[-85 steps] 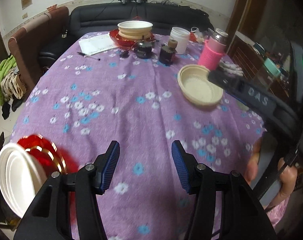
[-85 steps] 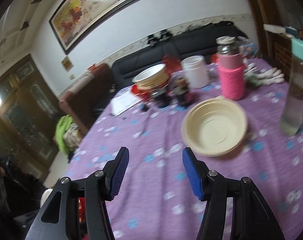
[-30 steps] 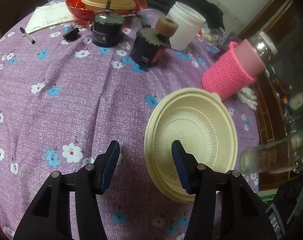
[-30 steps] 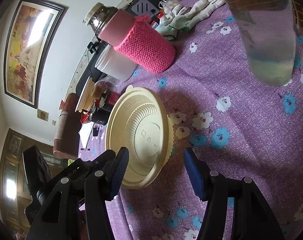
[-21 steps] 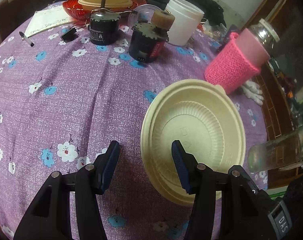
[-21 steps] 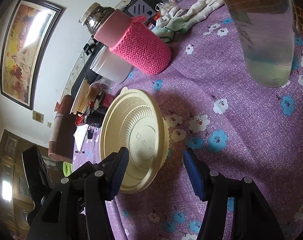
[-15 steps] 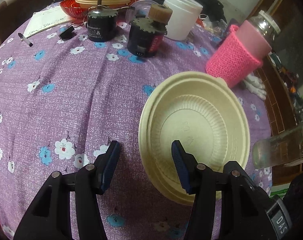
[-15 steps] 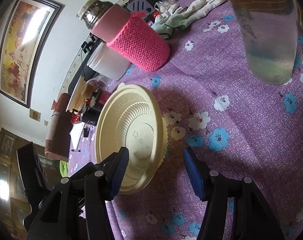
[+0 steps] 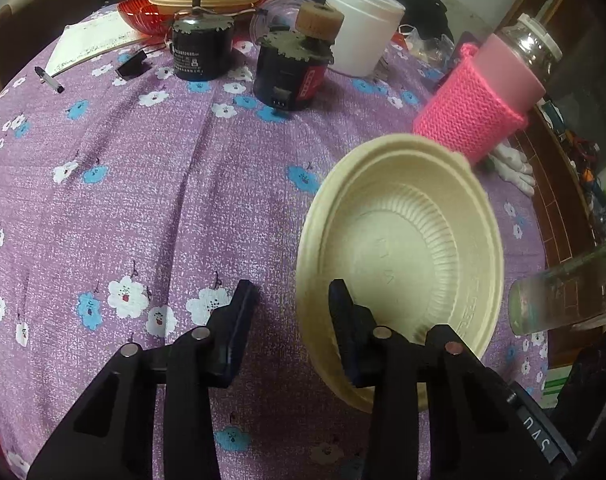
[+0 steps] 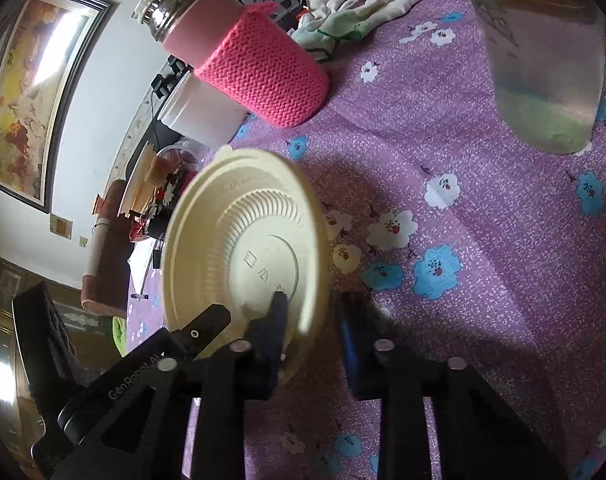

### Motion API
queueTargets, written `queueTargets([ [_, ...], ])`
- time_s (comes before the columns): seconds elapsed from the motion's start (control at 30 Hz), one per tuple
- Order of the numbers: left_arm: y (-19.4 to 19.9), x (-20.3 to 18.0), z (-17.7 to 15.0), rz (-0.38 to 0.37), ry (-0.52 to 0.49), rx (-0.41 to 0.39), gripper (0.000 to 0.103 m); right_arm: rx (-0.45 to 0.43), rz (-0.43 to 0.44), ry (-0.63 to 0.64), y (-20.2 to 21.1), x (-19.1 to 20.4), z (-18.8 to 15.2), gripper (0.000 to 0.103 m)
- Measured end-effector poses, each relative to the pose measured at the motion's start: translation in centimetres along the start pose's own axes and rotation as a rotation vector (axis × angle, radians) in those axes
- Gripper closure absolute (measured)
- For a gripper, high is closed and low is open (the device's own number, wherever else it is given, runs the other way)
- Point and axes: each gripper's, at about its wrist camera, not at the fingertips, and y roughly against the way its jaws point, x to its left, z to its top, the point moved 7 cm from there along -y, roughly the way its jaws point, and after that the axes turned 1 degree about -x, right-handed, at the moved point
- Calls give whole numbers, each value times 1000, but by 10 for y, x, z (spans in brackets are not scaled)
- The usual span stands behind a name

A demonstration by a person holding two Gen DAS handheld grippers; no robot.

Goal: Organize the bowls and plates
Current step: 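Close both grippers together on the rim of the beige bowl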

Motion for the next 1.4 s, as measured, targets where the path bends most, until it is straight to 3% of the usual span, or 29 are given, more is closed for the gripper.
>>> queueTargets([
  [0.1, 0, -1, -1, -7, -6, -2, 84, 8, 12, 0, -2, 2, -1, 88],
  [0.2, 0, -3, -2, -5, -16, -3, 89, 7, 11, 5, -3, 5, -1, 90],
  [1.4, 31, 28, -19, 3, 25, -27, 89, 68, 78, 60, -1, 32, -21, 90],
])
